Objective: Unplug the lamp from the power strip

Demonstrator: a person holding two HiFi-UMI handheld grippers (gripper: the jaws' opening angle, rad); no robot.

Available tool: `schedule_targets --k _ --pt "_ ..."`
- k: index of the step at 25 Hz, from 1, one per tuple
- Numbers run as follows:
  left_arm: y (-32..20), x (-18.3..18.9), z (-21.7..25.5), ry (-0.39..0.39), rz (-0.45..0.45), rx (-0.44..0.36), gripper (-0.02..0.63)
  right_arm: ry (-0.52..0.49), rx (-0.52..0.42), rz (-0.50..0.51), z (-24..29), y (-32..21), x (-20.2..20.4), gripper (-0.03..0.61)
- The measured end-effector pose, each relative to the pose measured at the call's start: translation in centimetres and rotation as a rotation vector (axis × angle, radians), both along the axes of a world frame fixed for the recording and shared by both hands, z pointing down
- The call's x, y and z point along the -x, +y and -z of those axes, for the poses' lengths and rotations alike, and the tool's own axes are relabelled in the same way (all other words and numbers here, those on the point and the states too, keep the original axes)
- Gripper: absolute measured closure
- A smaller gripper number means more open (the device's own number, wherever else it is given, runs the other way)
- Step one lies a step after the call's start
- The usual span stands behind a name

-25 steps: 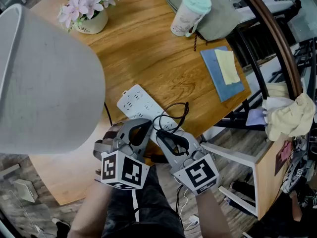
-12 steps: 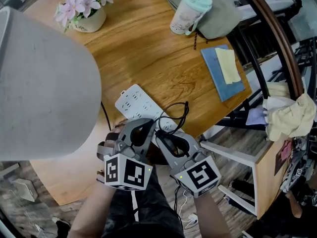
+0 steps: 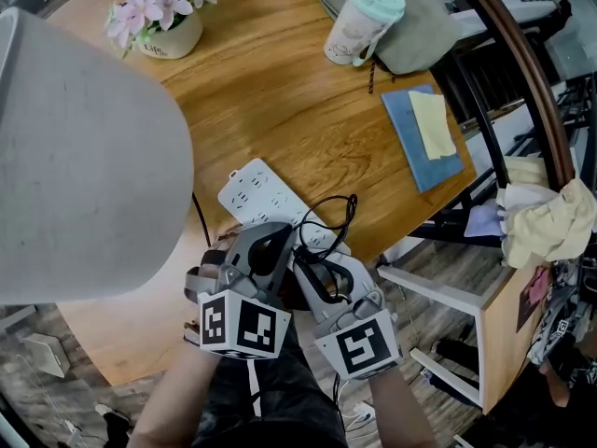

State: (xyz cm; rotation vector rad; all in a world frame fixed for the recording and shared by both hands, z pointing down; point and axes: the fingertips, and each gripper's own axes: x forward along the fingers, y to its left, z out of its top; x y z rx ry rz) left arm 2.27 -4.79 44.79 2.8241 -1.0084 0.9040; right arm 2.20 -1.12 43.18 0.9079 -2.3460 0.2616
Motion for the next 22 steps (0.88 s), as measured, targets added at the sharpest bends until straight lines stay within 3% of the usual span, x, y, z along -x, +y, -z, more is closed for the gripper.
schedule_targets --k 2,3,7,9,12,14,19,21,22 --pt "0.0 0.0 0.0 -0.002 0.002 -0.004 0.623 -0.107 0.070 -0.063 0.2 -0.3 -0.3 0.512" --pt "0.0 0.0 0.0 -0.002 0.003 -0.005 0.623 -0.114 0.083 -0.071 0.2 -0.4 -0.4 0.512" --pt "0.1 0.0 0.0 -0.007 0.004 -0.010 0.623 0.128 -0.040 0.039 -0.1 0.2 0.0 0.512" --pt "0.1 0.0 0.0 -0.009 0.007 -0.013 0.623 0.147 -0.066 0.054 -0.2 0.4 0.2 0.512" --pt "0.1 0.1 0.0 -0.005 0.009 -0.013 0.623 -0.100 0.044 -0.054 0.3 -0.3 0.0 0.514" --pt "0.1 0.1 0.0 -0.006 0.008 -0.015 0.623 -0.156 0.098 -0.085 0.3 -0.6 -0.4 0.512" --pt "0.1 0.0 0.0 -0.012 0.010 -0.022 0.623 0.152 -0.044 0.050 -0.1 0.3 0.2 0.514" --pt "0.1 0.0 0.0 -0.010 0.012 -0.022 0.623 0.162 -0.059 0.066 -0.1 0.5 0.3 0.512" --pt "0.1 0.0 0.0 -0.009 0.014 -0.022 0.623 0.110 -0.044 0.051 0.1 0.4 0.3 0.512"
